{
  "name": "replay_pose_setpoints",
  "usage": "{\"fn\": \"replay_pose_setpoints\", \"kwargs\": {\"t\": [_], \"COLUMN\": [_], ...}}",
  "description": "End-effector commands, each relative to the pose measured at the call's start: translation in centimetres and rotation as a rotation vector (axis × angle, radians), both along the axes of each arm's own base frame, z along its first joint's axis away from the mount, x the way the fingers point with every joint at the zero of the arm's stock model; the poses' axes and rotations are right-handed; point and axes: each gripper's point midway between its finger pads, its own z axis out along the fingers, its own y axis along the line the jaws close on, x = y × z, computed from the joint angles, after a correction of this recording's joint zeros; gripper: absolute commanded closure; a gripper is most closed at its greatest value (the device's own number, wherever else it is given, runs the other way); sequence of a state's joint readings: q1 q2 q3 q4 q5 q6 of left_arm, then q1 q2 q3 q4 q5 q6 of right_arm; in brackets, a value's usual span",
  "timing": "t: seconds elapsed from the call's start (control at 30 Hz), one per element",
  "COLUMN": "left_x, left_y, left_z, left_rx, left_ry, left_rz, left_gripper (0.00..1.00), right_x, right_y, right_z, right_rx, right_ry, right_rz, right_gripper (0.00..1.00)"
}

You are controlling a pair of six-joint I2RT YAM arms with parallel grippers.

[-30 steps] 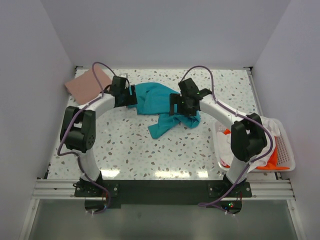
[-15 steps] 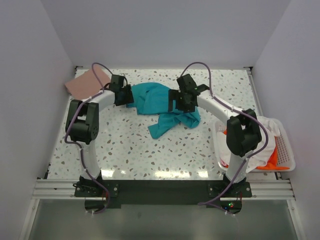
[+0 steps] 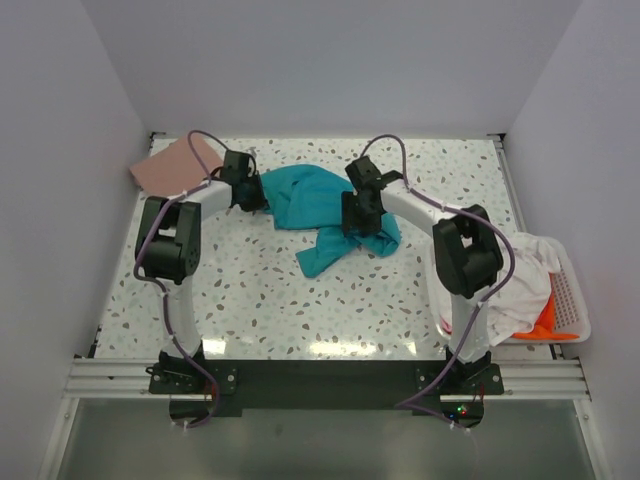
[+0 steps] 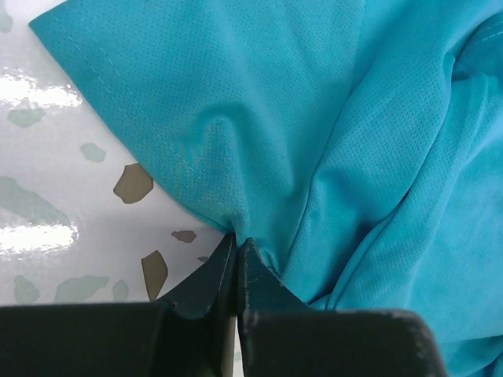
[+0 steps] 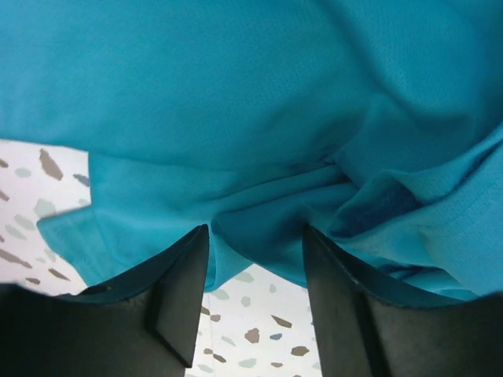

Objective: Fold and stack the t-shirts
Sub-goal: Flatten the tshirt out

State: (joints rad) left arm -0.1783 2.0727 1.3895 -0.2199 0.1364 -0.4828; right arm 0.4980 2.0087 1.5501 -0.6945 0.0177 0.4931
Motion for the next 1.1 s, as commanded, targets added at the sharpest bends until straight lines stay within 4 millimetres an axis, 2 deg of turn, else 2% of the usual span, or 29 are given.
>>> {"fn": "replay_pose_setpoints", "kwargs": {"t": [0.0, 0.07, 0.1, 0.17, 0.2, 0.27, 0.3, 0.37, 0.4, 0.43, 0.47, 0.5, 0.57, 0.6, 0.63, 0.7, 0.73, 0.77, 0.8, 0.83, 0.87, 0.9, 0.93, 0.97, 1.0, 1.03, 1.07], "left_x": [1.6, 2.1, 2.7, 3.4, 4.1, 4.9, 5.6, 6.2, 6.6, 6.9, 6.9, 6.8, 6.2, 5.2, 4.6, 2.5, 1.7, 0.8, -0.7, -1.4, -2.9, -3.6, -4.4, -5.7, -6.5, -7.6, -9.3], "left_y": [-0.6, -0.3, 0.5, 1.0, 2.0, 2.8, 4.0, 5.0, 6.0, 7.5, 8.1, 9.4, 10.5, 11.4, 11.7, 12.4, 12.9, 13.1, 13.1, 13.0, 12.7, 12.4, 11.7, 11.1, 10.4, 9.1, 8.4], "left_z": [1.6, 2.9, 4.2, 6.2, 8.1, 10.5, 12.9, 15.7, 18.8, 20.4, 21.8, 24.9, 27.7, 30.5, 31.6, 34.2, 34.6, 34.4, 33.9, 32.9, 30.4, 28.9, 27.3, 23.7, 21.7, 19.6, 15.3], "left_rx": [-0.068, -0.088, -0.097, -0.125, -0.136, -0.167, -0.175, -0.186, -0.186, -0.18, -0.182, -0.182, -0.176, -0.172, -0.16, -0.131, -0.099, -0.084, -0.073, -0.07, -0.074, -0.079, -0.104, -0.124, -0.144, -0.184, -0.214], "left_ry": [-0.061, -0.092, -0.123, -0.173, -0.215, -0.267, -0.317, -0.375, -0.435, -0.469, -0.496, -0.559, -0.616, -0.672, -0.699, -0.744, -0.751, -0.739, -0.729, -0.711, -0.66, -0.631, -0.592, -0.505, -0.449, -0.387, -0.262], "left_rz": [-0.018, -0.013, 0.005, 0.018, 0.036, 0.048, 0.069, 0.084, 0.095, 0.123, 0.135, 0.152, 0.167, 0.176, 0.176, 0.192, 0.211, 0.219, 0.224, 0.22, 0.218, 0.21, 0.182, 0.164, 0.141, 0.078, 0.059], "left_gripper": [0.99, 1.0, 1.0, 1.0, 1.0, 1.0, 1.0, 1.0, 1.0, 1.0, 1.0, 1.0, 1.0, 1.0, 1.0, 1.0, 1.0, 1.0, 1.0, 1.0, 1.0, 1.0, 1.0, 1.0, 1.0, 1.0, 1.0], "right_x": [0.4, 0.4, 0.7, 0.9, 1.1, 2.2, 3.4, 4.7, 6.0, 7.1, 7.5, 8.8, 9.2, 9.6, 9.3, 8.7, 8.2, 7.5, 6.5, 5.8, 5.0, 3.7, 2.8, 1.8, 0.4, -0.5, -1.3], "right_y": [-0.3, -0.6, -0.6, -1.3, -1.4, -2.2, -3.1, -4.2, -4.6, -6.0, -6.7, -7.7, -8.9, -9.2, -9.8, -11.0, -11.4, -12.3, -12.8, -13.3, -13.8, -14.1, -14.2, -14.3, -14.4, -14.2, -13.9], "right_z": [-0.2, -0.7, -0.5, -0.5, -0.2, 1.0, 2.6, 4.7, 7.3, 8.8, 10.3, 13.3, 16.2, 18.4, 20.3, 21.9, 22.3, 24.5, 22.2, 21.7, 22.4, 19.3, 18.2, 17.2, 14.5, 13.4, 12.2], "right_rx": [-0.026, -0.038, -0.04, -0.049, -0.046, -0.024, 0.0, 0.027, 0.057, 0.067, 0.064, 0.076, 0.048, 0.039, 0.031, -0.01, -0.018, -0.015, -0.041, -0.052, -0.038, -0.064, -0.065, -0.058, -0.075, -0.069, -0.054], "right_ry": [0.011, 0.022, 0.019, 0.032, 0.029, 0.003, -0.033, -0.071, -0.131, -0.162, -0.193, -0.265, -0.327, -0.38, -0.423, -0.472, -0.486, -0.56, -0.522, -0.523, -0.556, -0.489, -0.463, -0.426, -0.355, -0.316, -0.277], "right_rz": [-0.011, -0.019, -0.027, -0.059, -0.07, -0.102, -0.131, -0.166, -0.182, -0.213, -0.211, -0.23, -0.216, -0.217, -0.217, -0.237, -0.248, -0.28, -0.286, -0.305, -0.34, -0.34, -0.342, -0.356, -0.352, -0.35, -0.352], "right_gripper": [0.48, 0.63, 0.85, 1.0, 1.0, 1.0, 1.0, 1.0, 1.0, 1.0, 1.0, 1.0, 1.0, 1.0, 1.0, 1.0, 1.0, 1.0, 1.0, 1.0, 1.0, 1.0, 1.0, 1.0, 0.99, 0.94, 0.74]}}
